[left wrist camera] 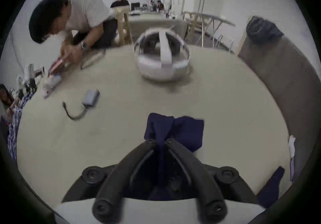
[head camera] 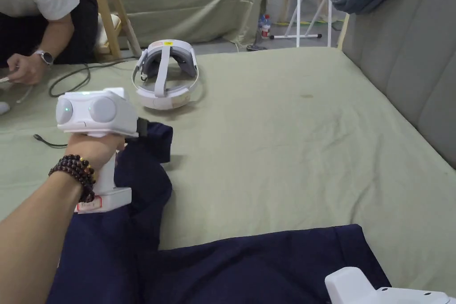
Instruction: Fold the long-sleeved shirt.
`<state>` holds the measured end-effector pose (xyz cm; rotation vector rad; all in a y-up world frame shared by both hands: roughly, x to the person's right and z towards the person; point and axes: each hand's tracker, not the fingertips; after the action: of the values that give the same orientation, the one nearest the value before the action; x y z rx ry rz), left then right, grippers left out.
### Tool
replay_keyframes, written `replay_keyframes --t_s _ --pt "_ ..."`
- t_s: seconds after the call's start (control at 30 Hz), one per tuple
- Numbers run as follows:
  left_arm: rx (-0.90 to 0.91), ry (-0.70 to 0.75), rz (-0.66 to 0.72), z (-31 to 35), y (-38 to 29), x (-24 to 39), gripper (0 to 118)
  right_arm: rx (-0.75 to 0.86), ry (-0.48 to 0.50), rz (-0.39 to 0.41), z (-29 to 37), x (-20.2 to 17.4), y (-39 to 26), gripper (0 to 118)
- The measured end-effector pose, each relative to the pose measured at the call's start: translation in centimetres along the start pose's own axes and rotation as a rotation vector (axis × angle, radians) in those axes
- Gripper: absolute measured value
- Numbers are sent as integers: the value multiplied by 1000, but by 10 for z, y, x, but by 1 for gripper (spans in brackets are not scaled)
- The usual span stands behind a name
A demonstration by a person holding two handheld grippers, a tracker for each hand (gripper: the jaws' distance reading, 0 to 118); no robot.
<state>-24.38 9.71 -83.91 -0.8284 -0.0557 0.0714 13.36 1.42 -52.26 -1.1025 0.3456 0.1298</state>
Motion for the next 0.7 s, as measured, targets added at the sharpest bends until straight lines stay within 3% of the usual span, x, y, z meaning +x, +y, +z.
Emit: replay_keyframes --t_s 0.2,0.37,0.53,0.7 --pt "186 46 -107 157 -1 2 7 60 -29 22 48 -10 -10 3" --pt "235 62 -139 265 -87 6 7 92 -39 64 82 -27 -18 3" --pt "181 124 -17 293 -224 3 7 109 -34 92 97 -43 -30 3" --pt "-34 185 177 248 -347 -3 7 111 -18 100 104 -55 -37 3"
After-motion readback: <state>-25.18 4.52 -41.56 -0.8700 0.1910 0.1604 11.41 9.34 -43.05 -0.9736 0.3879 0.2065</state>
